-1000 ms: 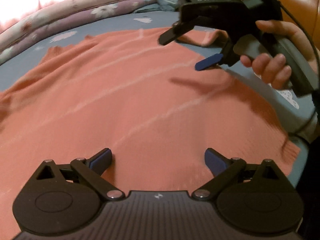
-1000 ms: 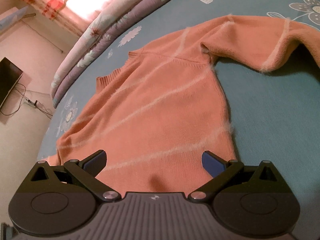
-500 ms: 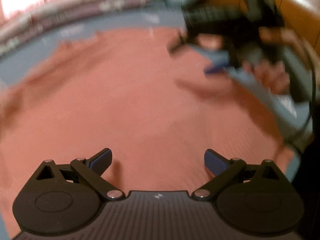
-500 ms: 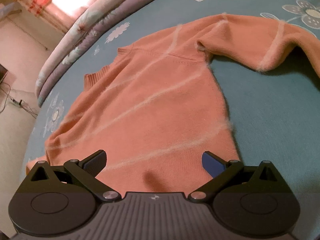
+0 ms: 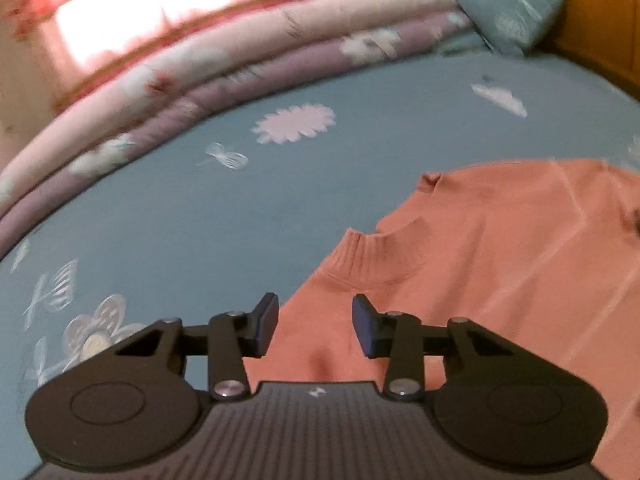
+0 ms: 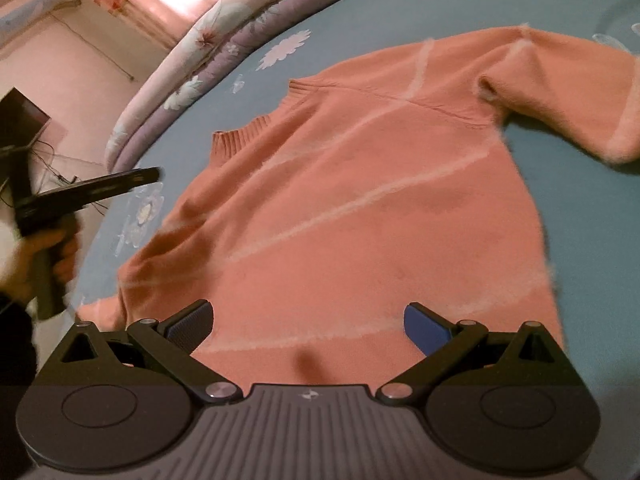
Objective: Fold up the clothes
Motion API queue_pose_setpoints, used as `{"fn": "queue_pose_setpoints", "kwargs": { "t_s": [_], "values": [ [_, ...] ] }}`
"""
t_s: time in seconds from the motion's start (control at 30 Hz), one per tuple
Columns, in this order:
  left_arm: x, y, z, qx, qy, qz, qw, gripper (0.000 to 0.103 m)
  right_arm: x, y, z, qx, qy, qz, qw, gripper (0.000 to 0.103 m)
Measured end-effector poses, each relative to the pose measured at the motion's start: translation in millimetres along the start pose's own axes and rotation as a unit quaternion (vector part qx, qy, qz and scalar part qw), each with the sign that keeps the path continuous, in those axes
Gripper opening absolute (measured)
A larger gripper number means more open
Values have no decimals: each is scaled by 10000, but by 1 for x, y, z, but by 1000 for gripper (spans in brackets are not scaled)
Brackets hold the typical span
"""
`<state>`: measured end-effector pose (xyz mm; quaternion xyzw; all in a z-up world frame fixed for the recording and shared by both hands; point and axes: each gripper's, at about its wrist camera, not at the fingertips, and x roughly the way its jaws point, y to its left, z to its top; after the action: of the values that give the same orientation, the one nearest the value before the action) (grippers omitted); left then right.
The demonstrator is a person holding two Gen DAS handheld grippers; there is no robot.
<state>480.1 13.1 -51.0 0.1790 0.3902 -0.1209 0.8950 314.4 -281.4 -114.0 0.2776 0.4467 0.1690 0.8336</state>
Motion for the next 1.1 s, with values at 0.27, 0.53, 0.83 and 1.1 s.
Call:
{"fn": "queue_pose_setpoints", "kwargs": {
  "t_s": [0.27, 0.53, 0.83, 1.1],
  "values": [
    [70, 26, -5, 554, 500, -602, 9954, 40, -1, -8, 2, -47, -52, 240, 9997, 103],
    [88, 50, -21, -141, 682, -894, 9936, 55, 1, -5, -1, -252, -132, 193, 9994, 103],
    [75, 7, -19, 680, 807, -421, 9935, 11, 4, -1, 0, -398, -122, 117, 9991, 103],
    [55, -17, 1, 904, 275, 1275, 9873, 6, 3, -8, 0, -95, -186, 217, 9995, 103]
  ]
}}
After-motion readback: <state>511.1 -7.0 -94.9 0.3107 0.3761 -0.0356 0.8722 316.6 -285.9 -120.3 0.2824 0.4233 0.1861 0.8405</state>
